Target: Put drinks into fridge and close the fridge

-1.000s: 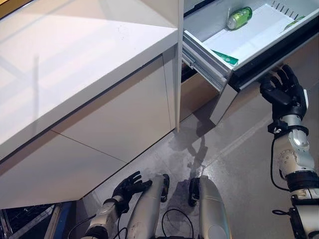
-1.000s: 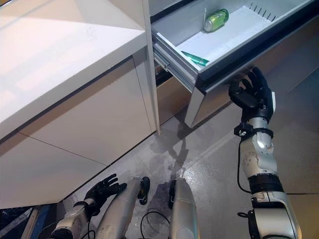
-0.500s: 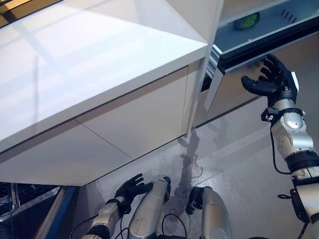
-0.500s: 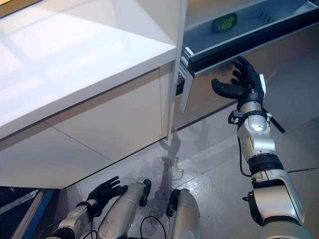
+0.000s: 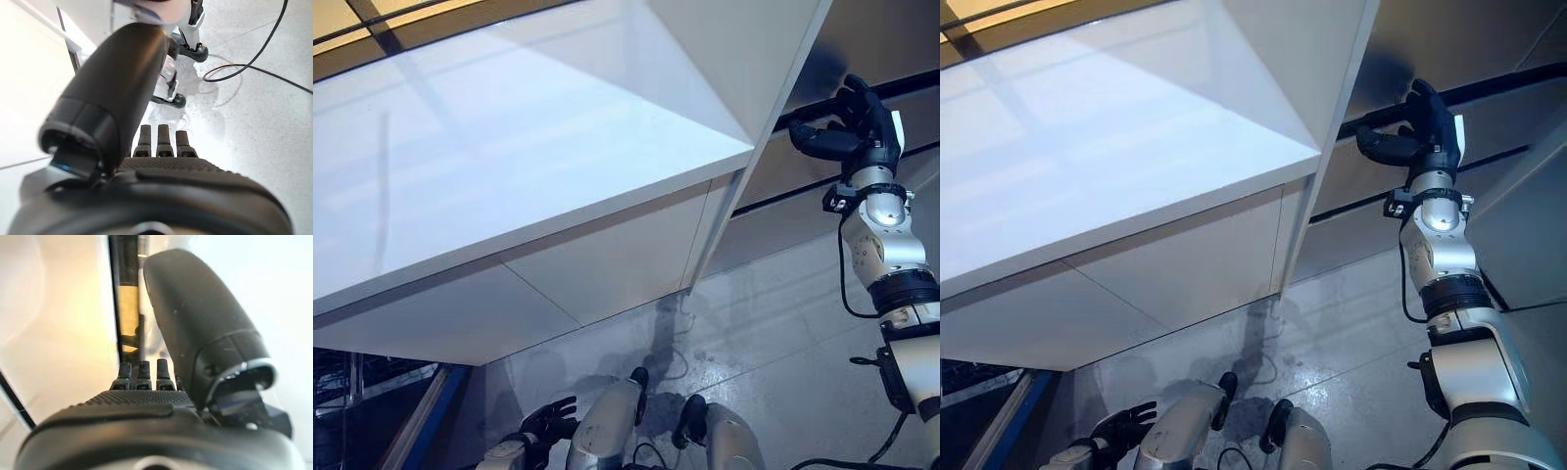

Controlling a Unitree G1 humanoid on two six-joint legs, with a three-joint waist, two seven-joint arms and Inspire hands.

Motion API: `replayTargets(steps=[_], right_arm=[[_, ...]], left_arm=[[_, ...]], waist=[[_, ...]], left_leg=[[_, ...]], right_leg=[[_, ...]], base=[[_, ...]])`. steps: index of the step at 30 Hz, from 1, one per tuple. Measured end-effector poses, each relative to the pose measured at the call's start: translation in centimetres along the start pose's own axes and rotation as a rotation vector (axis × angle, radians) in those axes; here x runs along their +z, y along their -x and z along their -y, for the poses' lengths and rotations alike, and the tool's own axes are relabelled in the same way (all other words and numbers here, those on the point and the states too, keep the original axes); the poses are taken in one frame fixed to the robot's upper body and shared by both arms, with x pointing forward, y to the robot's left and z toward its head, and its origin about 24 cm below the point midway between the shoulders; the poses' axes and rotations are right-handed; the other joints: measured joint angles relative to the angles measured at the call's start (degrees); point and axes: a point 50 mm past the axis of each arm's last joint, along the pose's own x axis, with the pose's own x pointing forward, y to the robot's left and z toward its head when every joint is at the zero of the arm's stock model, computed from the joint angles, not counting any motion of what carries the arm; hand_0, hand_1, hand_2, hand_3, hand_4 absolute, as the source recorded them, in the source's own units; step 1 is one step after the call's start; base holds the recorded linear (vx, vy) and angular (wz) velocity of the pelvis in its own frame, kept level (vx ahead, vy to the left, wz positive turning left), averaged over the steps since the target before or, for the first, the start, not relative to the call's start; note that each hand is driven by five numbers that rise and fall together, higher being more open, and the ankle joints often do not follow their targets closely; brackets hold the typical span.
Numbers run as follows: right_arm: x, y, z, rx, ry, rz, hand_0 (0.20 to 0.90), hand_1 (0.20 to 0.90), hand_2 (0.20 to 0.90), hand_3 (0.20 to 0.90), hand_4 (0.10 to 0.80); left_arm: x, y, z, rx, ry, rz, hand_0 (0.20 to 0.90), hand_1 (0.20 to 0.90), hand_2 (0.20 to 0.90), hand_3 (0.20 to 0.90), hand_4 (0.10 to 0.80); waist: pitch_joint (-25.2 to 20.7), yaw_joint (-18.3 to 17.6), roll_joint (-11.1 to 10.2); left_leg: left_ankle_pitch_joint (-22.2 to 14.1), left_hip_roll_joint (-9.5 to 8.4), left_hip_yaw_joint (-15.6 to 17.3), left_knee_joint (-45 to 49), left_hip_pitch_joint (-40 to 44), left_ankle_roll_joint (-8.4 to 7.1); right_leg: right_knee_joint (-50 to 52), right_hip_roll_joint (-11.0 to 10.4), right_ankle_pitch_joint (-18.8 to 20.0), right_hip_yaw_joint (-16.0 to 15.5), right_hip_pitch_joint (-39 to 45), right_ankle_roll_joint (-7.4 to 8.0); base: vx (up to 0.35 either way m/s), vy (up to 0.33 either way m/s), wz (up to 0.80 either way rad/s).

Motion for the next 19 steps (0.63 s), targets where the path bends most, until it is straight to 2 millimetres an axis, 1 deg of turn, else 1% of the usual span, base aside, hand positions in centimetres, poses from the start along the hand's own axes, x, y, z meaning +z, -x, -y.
replayTargets(steps=[1,3,5,6,9,10,11,12,13,14,15,17,19], right_arm=[[-0.7,0.6,-0.5,0.025,-0.027,-0.009,0.9,0.9,0.9,0.9,0.8],[-2.2,1.9,-0.8,0.062,-0.063,-0.031,0.9,0.9,0.9,0.9,0.8],[-3.4,2.8,-0.8,0.074,-0.074,-0.059,0.9,0.9,0.9,0.9,0.8],[-5.6,4.8,-0.7,0.094,-0.086,-0.12,0.9,0.9,0.9,0.9,0.8],[-9.3,8.5,0.0,0.093,-0.105,-0.234,0.9,0.9,0.9,0.9,0.8],[-10.8,10.1,0.3,0.095,-0.108,-0.287,0.9,0.9,0.9,0.9,0.8],[-12.1,11.5,0.7,0.094,-0.111,-0.332,0.9,0.9,0.9,0.9,0.8],[-13.8,13.6,1.3,0.095,-0.105,-0.409,0.9,0.9,0.9,0.9,0.8],[-14.6,14.7,1.7,0.097,-0.1,-0.45,0.9,0.9,0.9,0.9,0.8],[-16.1,16.8,2.4,0.096,-0.091,-0.529,0.9,0.9,0.9,0.9,0.8],[-17.0,18.0,2.7,0.098,-0.084,-0.571,0.9,0.9,0.9,0.9,0.8],[-18.6,20.2,3.3,0.091,-0.073,-0.662,0.9,0.9,0.9,0.9,0.8],[-20.2,22.7,3.9,0.102,-0.047,-0.761,0.9,0.9,0.9,0.9,0.8]], left_arm=[[-0.2,0.1,-0.3,0.006,-0.002,-0.008,0.9,0.9,0.9,0.9,0.8],[-0.6,0.3,-0.7,0.01,-0.005,-0.019,0.9,0.9,0.9,0.9,0.8],[-1.2,0.5,-0.8,0.015,-0.002,-0.035,0.9,0.9,0.9,0.9,0.8],[-2.1,0.8,-0.9,0.019,0.01,-0.058,0.9,0.9,0.9,0.9,0.8],[-3.4,1.1,-0.9,0.022,0.032,-0.089,0.9,0.9,0.9,0.9,0.8],[-3.7,1.2,-0.9,0.023,0.038,-0.097,0.9,0.9,0.9,0.9,0.8],[-3.8,1.2,-0.9,0.025,0.049,-0.1,0.9,0.9,0.9,0.9,0.8],[-3.9,1.2,-0.7,0.025,0.075,-0.09,0.9,0.9,0.9,0.9,0.8],[-3.9,1.2,-0.5,0.022,0.081,-0.085,0.9,0.9,0.9,0.9,0.8],[-3.8,1.1,-0.1,0.01,0.092,-0.077,0.9,0.9,0.9,0.9,0.8],[-3.7,1.0,0.2,0.001,0.095,-0.071,0.9,0.9,0.9,0.9,0.8],[-3.4,0.8,0.8,-0.021,0.106,-0.059,0.9,0.9,0.9,0.9,0.8],[-3.2,0.6,1.4,-0.057,0.122,-0.045,0.9,0.9,0.9,0.9,0.8]], waist=[[-1.0,-0.1,-0.7],[-3.1,-0.5,-1.8],[-4.6,-1.3,-2.3],[-6.5,-3.1,-2.7],[-9.3,-5.1,-2.7],[-9.8,-6.1,-2.6],[-10.2,-6.4,-2.4],[-10.6,-7.2,-2.3],[-11.1,-7.6,-2.1],[-11.6,-8.8,-1.7],[-11.7,-9.6,-1.6],[-12.2,-9.8,-1.3],[-13.4,-11.0,-1.4]], left_leg=[[0.6,0.48,0.8,-2.0,1.4,-0.06],[1.0,1.44,2.3,-4.8,3.3,0.04],[1.2,1.69,2.8,-6.0,3.9,0.18],[2.0,1.89,3.5,-8.5,6.0,0.45],[2.9,2.32,5.7,-12.5,8.4,0.89],[3.1,2.47,6.0,-13.6,9.3,1.0],[3.2,2.51,6.3,-14.5,9.9,1.09],[3.6,2.62,7.0,-15.9,11.1,1.21],[3.7,2.64,7.3,-16.4,11.2,1.28],[4.2,2.67,7.5,-17.8,12.0,1.37],[4.4,2.71,7.7,-18.5,12.7,1.35],[4.6,3.01,8.9,-19.8,14.1,1.27],[4.6,3.1,9.0,-20.3,14.5,1.21]], right_leg=[[-2.0,0.6,0.8,0.3,1.1,0.05],[-5.4,1.8,2.2,1.8,2.5,0.12],[-7.0,2.3,2.9,2.3,3.0,0.28],[-9.8,2.8,4.0,3.2,4.8,0.72],[-14.2,3.6,5.9,4.9,6.4,1.25],[-15.7,3.9,6.6,5.6,7.3,1.45],[-16.9,4.1,7.0,5.8,7.9,1.56],[-18.2,4.2,7.6,6.4,8.7,1.7],[-19.0,4.4,8.0,6.5,9.0,1.79],[-20.8,4.5,8.8,6.7,9.9,1.92],[-21.9,4.7,9.3,6.9,10.7,1.98],[-23.5,5.1,10.1,8.0,11.6,1.93],[-24.4,5.3,10.3,8.0,12.3,1.93]], base=[[-0.039,-0.023,-0.3],[-0.016,-0.022,-0.4],[-0.021,-0.022,-0.27],[-0.054,-0.036,-0.3],[-0.066,-0.024,-0.36],[-0.064,-0.001,-0.34],[-0.069,0.002,-0.3],[-0.069,0.005,-0.21],[-0.063,0.01,-0.2],[-0.063,0.01,-0.1],[-0.065,0.009,-0.16],[-0.055,0.004,-0.25],[-0.046,0.004,-0.07]])
